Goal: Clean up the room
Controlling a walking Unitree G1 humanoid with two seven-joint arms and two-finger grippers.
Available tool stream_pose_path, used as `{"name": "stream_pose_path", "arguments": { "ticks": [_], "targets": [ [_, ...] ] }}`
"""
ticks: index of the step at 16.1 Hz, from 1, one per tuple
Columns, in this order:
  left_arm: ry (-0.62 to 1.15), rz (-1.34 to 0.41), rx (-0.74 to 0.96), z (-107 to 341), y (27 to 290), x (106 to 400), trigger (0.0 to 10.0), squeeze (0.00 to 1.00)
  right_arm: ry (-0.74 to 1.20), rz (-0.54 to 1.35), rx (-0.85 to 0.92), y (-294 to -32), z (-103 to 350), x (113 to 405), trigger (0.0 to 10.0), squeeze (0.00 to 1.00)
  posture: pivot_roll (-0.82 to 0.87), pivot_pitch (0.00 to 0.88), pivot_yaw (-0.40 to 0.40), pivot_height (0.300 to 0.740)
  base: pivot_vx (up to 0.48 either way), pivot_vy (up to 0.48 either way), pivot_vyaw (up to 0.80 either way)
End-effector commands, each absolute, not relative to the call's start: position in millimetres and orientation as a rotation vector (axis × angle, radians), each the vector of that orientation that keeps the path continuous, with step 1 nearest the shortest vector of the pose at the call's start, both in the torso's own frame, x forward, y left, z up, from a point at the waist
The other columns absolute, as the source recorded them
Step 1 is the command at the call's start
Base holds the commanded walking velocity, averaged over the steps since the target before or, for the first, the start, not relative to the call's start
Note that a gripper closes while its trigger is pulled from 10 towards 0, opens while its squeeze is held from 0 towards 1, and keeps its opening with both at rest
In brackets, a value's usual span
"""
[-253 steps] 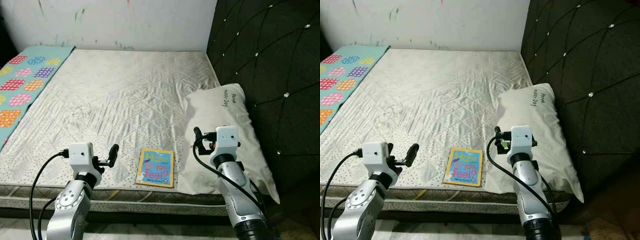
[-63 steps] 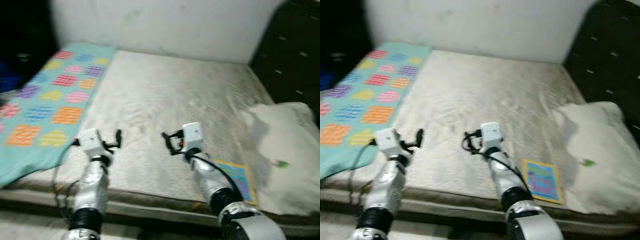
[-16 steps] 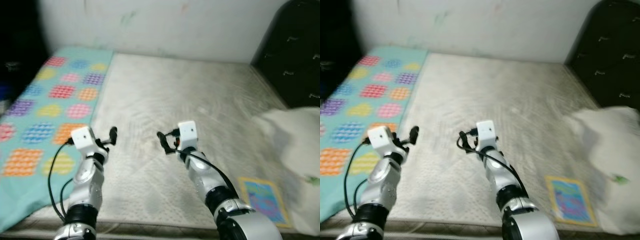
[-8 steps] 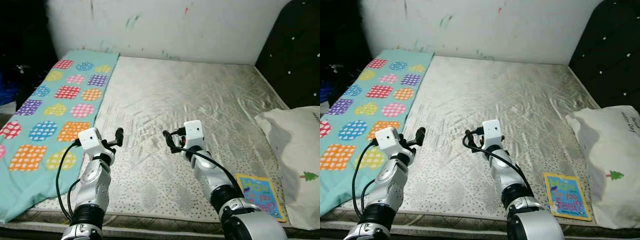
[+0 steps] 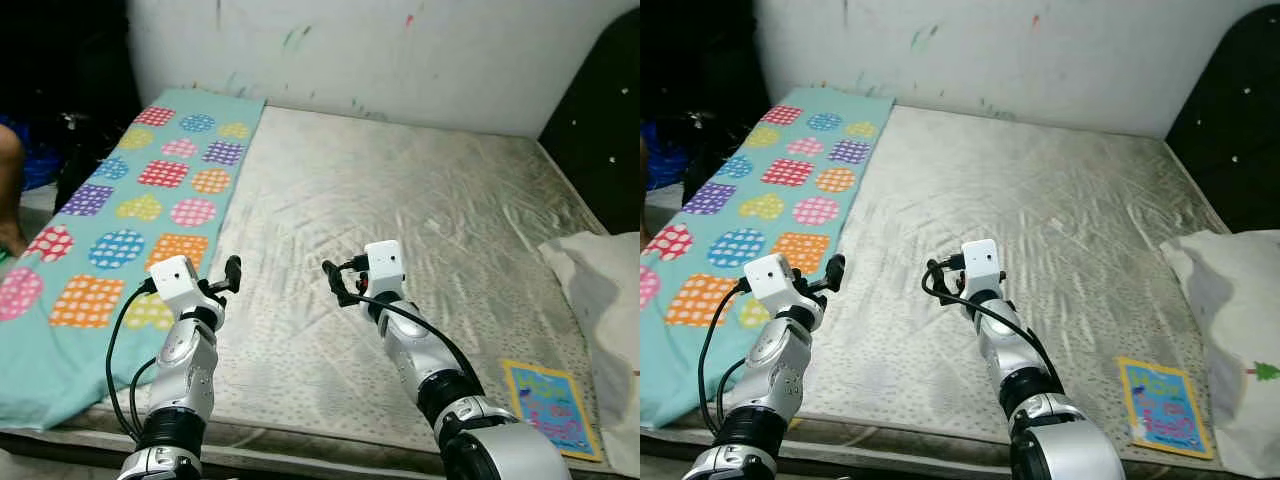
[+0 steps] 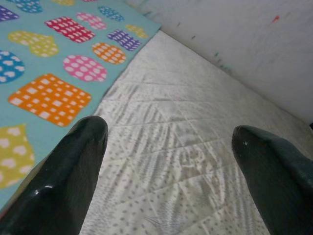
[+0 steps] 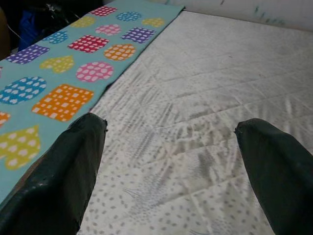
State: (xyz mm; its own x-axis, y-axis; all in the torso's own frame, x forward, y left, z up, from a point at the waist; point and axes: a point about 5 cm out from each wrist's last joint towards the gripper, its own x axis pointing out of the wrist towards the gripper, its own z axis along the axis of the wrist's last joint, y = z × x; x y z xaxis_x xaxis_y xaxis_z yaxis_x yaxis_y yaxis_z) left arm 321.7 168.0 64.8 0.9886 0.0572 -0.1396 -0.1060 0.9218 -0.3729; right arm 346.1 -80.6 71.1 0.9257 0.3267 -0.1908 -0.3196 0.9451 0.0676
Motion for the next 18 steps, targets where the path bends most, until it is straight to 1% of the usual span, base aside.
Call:
{"name": "stream_pose_path", "arguments": {
  "ticks": [1, 15, 18],
  "targets": [
    [0.135, 0.078, -0.397, 66, 164, 324, 10.0, 0.0, 0.207, 0.326, 0.029, -84, 72, 348, 10.0, 0.0, -0.12, 0.0, -0.069, 0.74, 0.0, 0.371, 0.0],
    [0.137, 0.077, -0.391, 66, 165, 326, 10.0, 0.0, 0.204, 0.325, 0.029, -83, 73, 349, 10.0, 0.0, -0.12, 0.0, -0.067, 0.74, 0.0, 0.397, 0.0],
    [0.112, 0.079, -0.363, 70, 166, 325, 10.0, 0.0, 0.16, 0.295, 0.061, -85, 83, 353, 10.0, 0.0, -0.11, 0.0, -0.069, 0.74, 0.0, 0.349, 0.0]
  ]
}}
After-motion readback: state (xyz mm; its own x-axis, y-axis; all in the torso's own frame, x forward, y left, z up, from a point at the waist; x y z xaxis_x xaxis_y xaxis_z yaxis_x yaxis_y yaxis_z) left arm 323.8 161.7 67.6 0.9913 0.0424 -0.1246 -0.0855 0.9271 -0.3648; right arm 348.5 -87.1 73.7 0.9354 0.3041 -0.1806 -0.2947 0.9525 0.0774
